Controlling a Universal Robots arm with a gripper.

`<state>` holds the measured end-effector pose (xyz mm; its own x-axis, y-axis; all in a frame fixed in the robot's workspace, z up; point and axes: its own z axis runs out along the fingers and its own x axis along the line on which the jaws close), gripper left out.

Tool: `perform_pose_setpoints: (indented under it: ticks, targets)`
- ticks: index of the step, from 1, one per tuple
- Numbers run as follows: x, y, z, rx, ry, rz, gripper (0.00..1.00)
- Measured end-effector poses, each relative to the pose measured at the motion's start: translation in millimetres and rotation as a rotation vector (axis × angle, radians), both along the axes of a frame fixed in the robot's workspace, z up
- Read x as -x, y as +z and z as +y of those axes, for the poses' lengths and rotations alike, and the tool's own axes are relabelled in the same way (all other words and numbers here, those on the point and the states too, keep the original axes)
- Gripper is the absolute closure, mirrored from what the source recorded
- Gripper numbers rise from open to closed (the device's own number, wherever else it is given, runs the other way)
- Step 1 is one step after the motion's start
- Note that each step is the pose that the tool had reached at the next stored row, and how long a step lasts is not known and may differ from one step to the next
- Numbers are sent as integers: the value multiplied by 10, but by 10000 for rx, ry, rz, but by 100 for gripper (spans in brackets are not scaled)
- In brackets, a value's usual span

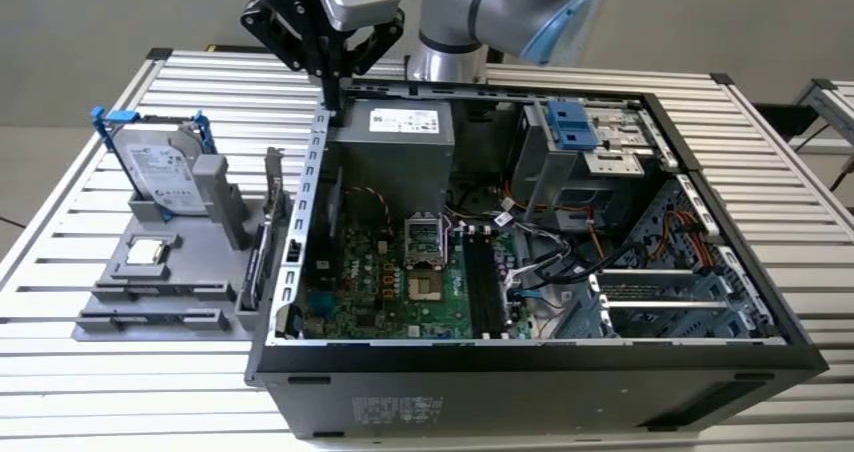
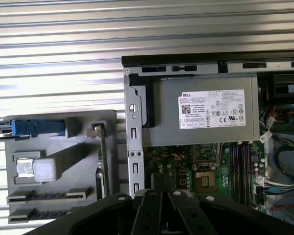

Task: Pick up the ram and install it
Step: 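Reach for the ram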

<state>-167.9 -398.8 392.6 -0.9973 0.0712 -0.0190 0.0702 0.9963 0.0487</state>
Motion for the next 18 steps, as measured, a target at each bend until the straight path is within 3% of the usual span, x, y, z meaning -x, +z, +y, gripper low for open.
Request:
perform_pose_setpoints:
  ticks: [18]
  targets:
    - [144, 0, 0, 0, 0, 0, 100]
